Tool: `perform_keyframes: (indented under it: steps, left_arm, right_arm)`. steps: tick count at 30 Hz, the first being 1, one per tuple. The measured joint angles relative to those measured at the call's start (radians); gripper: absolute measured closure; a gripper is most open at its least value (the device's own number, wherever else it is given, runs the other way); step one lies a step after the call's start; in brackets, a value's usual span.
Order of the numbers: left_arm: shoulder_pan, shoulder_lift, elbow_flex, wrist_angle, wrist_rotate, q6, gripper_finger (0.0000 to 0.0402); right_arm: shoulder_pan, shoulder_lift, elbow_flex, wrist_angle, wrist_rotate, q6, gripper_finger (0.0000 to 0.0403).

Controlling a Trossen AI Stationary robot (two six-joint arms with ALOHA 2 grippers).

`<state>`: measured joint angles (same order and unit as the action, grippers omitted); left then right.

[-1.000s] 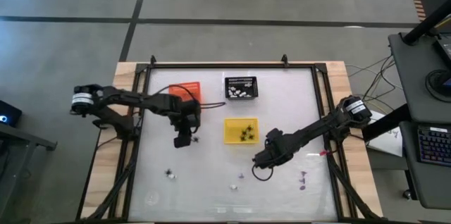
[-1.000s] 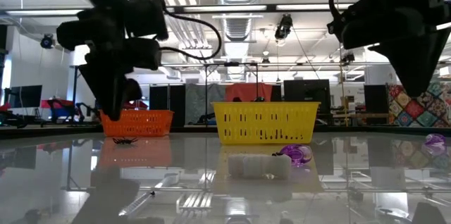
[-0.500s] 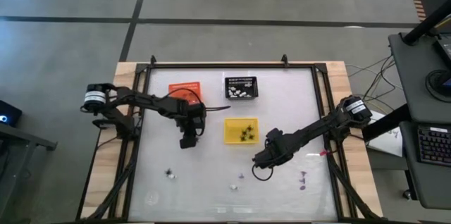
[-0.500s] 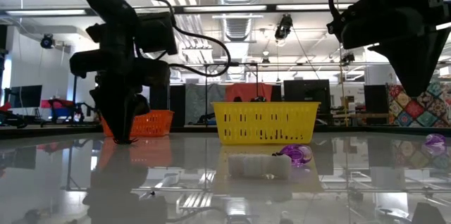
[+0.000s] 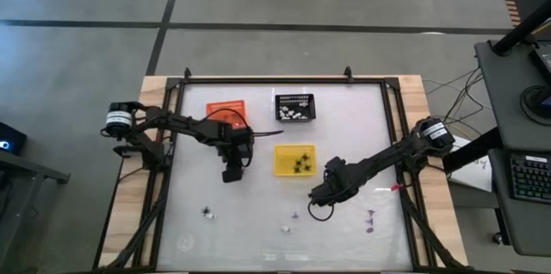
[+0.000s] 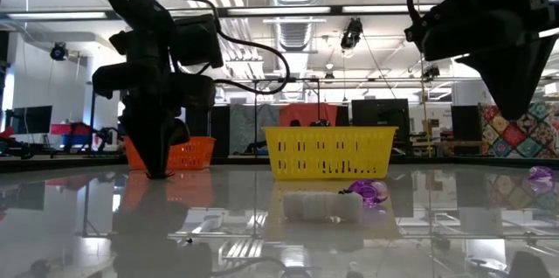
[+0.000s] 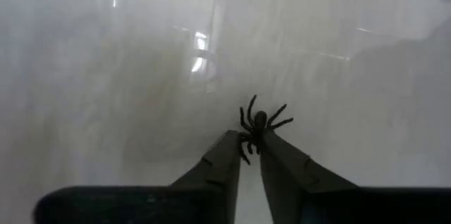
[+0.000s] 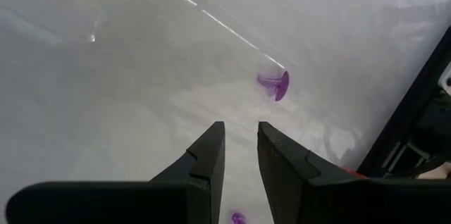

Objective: Sort Halloween decoration
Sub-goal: Put the black spider toy into the yellow bin

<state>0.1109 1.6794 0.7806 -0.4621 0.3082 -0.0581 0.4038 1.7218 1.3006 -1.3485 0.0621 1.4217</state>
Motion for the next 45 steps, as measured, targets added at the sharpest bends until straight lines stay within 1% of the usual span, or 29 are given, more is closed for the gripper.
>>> perform_keyframes:
  steps: [2,3,11,19,23,27,32,37,40,45]
  left_arm:
    - [0.000,0.000,0.000,0.001,-0.003,0.006,0.0389]
    - [-0.002,0.000,0.000,0.002,-0.004,0.007,0.0395]
    - [-0.007,-0.014,-0.004,0.008,0.017,0.017,0.0401]
    - [-0.011,-0.106,0.039,-0.024,0.053,0.016,0.0401]
    - [-0.010,-0.125,0.050,-0.037,0.050,0.012,0.0401]
    - [-0.009,-0.137,0.086,-0.012,0.051,0.012,0.0401]
    - [-0.007,-0.120,0.163,0.053,0.042,0.013,0.0401]
    - [-0.003,-0.075,0.261,0.081,0.039,0.040,0.0401]
    - [-0.003,-0.022,0.316,0.087,0.016,0.063,0.0401]
    - [-0.002,0.077,0.407,0.079,0.015,0.100,0.0401]
  right_arm:
    - [0.000,0.000,0.000,0.000,0.011,0.000,0.0327]
    - [0.000,0.000,0.000,0.000,0.014,0.000,0.0326]
    - [0.000,0.000,0.000,-0.001,0.017,0.000,0.0322]
    - [0.000,0.000,0.000,-0.004,0.031,-0.006,0.0323]
    - [0.000,0.000,0.000,-0.004,0.043,-0.007,0.0321]
    - [0.000,0.000,0.000,-0.004,0.043,-0.007,0.0326]
    - [0.000,0.000,0.000,-0.007,0.044,-0.007,0.0330]
    - [0.000,0.000,0.000,-0.009,0.044,-0.006,0.0330]
    - [0.001,0.000,0.000,-0.009,0.044,-0.008,0.0330]
    - [0.020,-0.001,0.000,-0.008,0.045,-0.007,0.0330]
